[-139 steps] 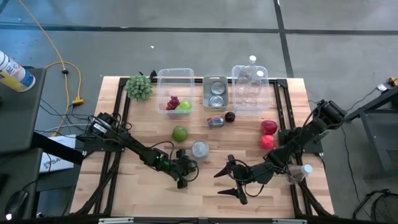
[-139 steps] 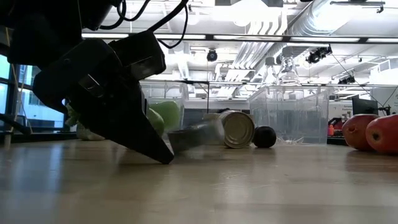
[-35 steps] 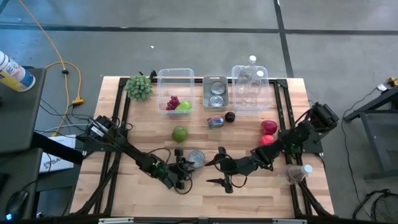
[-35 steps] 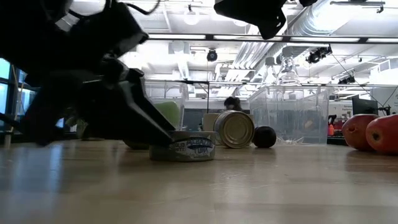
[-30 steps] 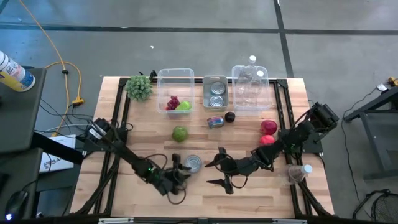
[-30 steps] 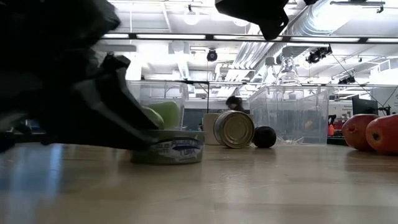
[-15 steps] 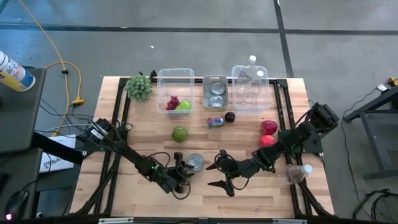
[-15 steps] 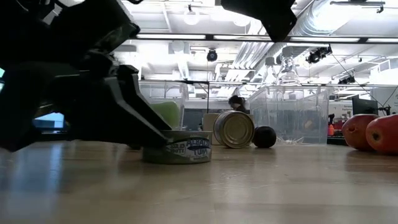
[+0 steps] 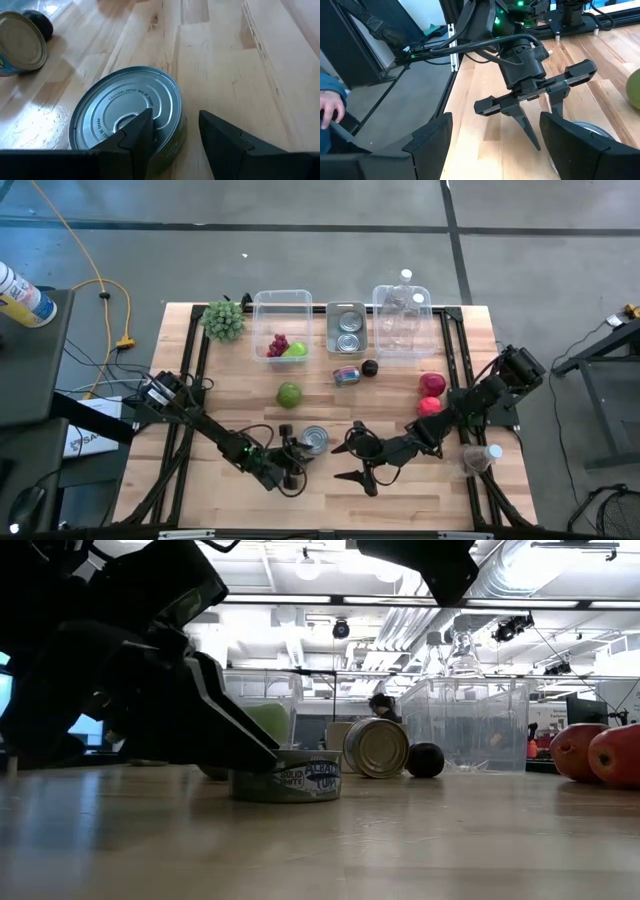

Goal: Pick & Place Food Item
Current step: Put the green tuna can into the gray bin

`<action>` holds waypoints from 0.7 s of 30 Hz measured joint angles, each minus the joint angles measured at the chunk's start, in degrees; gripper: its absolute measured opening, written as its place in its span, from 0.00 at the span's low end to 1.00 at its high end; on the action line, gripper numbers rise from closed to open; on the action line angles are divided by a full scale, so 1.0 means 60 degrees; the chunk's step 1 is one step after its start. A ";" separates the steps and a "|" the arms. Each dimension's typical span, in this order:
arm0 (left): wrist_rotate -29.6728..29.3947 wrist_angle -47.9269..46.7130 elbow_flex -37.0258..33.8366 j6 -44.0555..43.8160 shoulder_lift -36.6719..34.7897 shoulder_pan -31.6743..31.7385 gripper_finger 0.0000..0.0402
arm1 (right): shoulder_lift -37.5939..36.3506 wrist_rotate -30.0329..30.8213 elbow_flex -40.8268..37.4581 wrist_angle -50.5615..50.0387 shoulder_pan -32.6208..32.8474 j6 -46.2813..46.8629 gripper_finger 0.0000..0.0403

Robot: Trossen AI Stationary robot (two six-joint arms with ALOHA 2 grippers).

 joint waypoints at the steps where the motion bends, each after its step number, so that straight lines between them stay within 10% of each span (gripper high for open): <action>1: 0.0002 0.0000 -0.0003 0.0204 0.0000 0.0000 0.38 | 0.0000 0.0000 0.0000 -0.0001 0.0003 -0.0004 0.72; 21: 0.0009 -0.0526 0.0004 0.3048 -0.0004 0.0076 0.01 | 0.0000 0.0001 0.0000 -0.0005 -0.0233 -0.0766 0.72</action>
